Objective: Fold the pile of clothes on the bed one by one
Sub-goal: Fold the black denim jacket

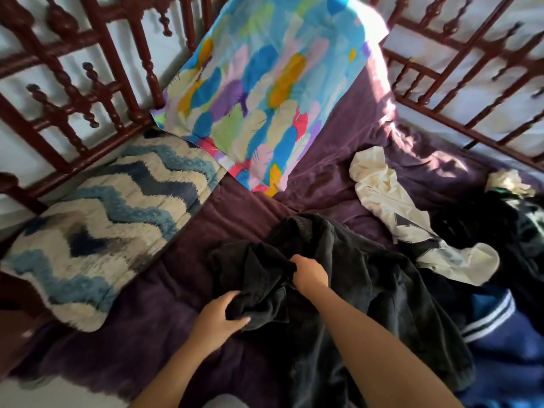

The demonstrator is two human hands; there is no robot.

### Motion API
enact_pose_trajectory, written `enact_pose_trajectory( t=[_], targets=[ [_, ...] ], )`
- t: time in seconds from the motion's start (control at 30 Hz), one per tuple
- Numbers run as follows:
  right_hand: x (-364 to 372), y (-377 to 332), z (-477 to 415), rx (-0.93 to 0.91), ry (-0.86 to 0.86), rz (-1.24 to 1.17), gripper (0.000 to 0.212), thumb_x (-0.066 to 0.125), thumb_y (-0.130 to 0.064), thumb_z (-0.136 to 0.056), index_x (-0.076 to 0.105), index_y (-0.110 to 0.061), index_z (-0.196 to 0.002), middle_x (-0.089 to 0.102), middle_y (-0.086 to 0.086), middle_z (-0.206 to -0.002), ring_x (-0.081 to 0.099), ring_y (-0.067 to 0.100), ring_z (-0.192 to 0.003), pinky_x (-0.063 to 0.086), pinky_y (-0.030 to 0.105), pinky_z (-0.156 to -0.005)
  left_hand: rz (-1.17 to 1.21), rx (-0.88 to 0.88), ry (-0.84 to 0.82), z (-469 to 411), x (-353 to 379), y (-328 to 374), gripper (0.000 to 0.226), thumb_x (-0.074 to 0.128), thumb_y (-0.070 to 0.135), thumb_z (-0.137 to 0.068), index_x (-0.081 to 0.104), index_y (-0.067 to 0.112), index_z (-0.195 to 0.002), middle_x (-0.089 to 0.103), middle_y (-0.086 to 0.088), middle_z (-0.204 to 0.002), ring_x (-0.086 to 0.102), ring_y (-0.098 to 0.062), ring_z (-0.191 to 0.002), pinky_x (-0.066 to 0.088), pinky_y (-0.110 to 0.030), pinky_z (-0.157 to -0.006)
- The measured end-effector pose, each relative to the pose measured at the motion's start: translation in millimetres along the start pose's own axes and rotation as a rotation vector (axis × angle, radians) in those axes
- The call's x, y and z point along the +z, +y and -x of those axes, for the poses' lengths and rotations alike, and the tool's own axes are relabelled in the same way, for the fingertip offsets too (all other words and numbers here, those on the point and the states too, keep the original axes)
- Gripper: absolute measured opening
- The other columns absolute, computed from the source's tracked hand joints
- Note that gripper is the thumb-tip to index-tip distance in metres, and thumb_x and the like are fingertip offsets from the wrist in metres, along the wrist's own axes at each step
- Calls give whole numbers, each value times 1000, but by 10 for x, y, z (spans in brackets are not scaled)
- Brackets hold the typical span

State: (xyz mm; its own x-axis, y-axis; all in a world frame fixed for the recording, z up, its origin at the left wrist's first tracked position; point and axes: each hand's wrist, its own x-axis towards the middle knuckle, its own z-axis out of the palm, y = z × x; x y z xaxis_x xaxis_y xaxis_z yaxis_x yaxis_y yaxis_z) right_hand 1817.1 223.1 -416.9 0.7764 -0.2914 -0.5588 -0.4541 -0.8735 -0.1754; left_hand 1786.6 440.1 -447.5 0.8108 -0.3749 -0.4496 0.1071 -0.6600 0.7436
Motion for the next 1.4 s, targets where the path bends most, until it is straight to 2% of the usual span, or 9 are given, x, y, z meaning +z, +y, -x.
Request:
enact_pose_trajectory(
  t=[0.17, 0.37, 0.5, 0.6, 0.83, 0.97, 1.07, 1.13, 1.4],
  targets=[
    [-63, 104, 198, -5, 72, 13, 29, 46, -7, -91, 48, -11, -119, 49, 10, -121, 55, 33, -106, 43, 35, -74, -27, 45, -13, 52, -88, 93, 31, 65, 26, -87, 61, 14, -115, 65, 4, -107, 60, -12, -103, 49, -24, -85],
    [-191, 422, 577, 35, 146, -88, 31, 47, -12, -89, 49, -13, -120, 50, 13, -117, 56, 35, -102, 43, 34, -75, -41, 84, -14, 262, -115, 297, 28, 64, 28, -88, 61, 16, -112, 63, 5, -104, 59, -11, -101, 45, -21, -82],
    [-314, 713, 888, 159, 199, -510, 26, 49, -6, -86, 65, -13, -105, 64, 7, -86, 64, 26, -72, 58, 35, -64, 29, 149, 14, 521, -81, 498, 16, 66, 24, -86, 63, 19, -101, 64, 7, -96, 60, -11, -95, 43, -19, -76],
    [-524, 967, 1126, 226, 312, -868, 25, 52, -3, -85, 69, -8, -103, 66, 13, -93, 63, 26, -74, 59, 34, -58, 90, 262, 67, 763, -54, 835, 9, 68, 21, -85, 63, 22, -92, 63, 14, -85, 61, -1, -82, 42, -7, -66],
    [-1780, 1379, 2089, 13, 643, -1364, 27, 47, 8, -85, 57, -7, -64, 54, 11, -71, 54, 21, -62, 46, 19, -36, 278, 655, 219, 1400, -124, 2320, 8, 69, 8, -82, 69, 8, -90, 64, 16, -75, 57, 16, -66, 42, -3, -64],
    [-2466, 1490, 2808, -116, 887, -1374, 23, 44, 0, -87, 66, -5, -93, 54, 3, -70, 53, 14, -62, 44, 15, -38, 397, 834, 284, 1907, -232, 3145, 12, 70, 18, -82, 69, 28, -76, 66, 19, -66, 60, 6, -69, 47, -13, -68],
    [-2814, 1502, 3241, -278, 1027, -1437, 30, 43, 4, -83, 65, -14, -72, 57, 3, -69, 55, 15, -63, 44, 15, -41, 614, 908, 259, 2261, -312, 3547, 8, 67, 28, -74, 73, 32, -69, 71, 6, -78, 66, -16, -84, 52, -32, -81],
    [-2927, 1488, 3398, -301, 1083, -1426, 35, 42, 3, -82, 64, -19, -66, 58, 2, -67, 55, 13, -59, 44, 14, -41, 685, 940, 225, 2380, -362, 3663, 12, 65, 29, -73, 74, 35, -72, 72, 8, -78, 67, -14, -84, 54, -32, -82],
    [-2598, 1189, 2886, -109, 950, -1284, 23, 44, -2, -85, 66, 4, -90, 56, 11, -71, 56, 24, -73, 52, 33, -64, 660, 772, 266, 2001, -489, 3153, 18, 62, 9, -87, 69, 23, -79, 68, 0, -81, 62, -18, -84, 51, -34, -83]
  ],
)
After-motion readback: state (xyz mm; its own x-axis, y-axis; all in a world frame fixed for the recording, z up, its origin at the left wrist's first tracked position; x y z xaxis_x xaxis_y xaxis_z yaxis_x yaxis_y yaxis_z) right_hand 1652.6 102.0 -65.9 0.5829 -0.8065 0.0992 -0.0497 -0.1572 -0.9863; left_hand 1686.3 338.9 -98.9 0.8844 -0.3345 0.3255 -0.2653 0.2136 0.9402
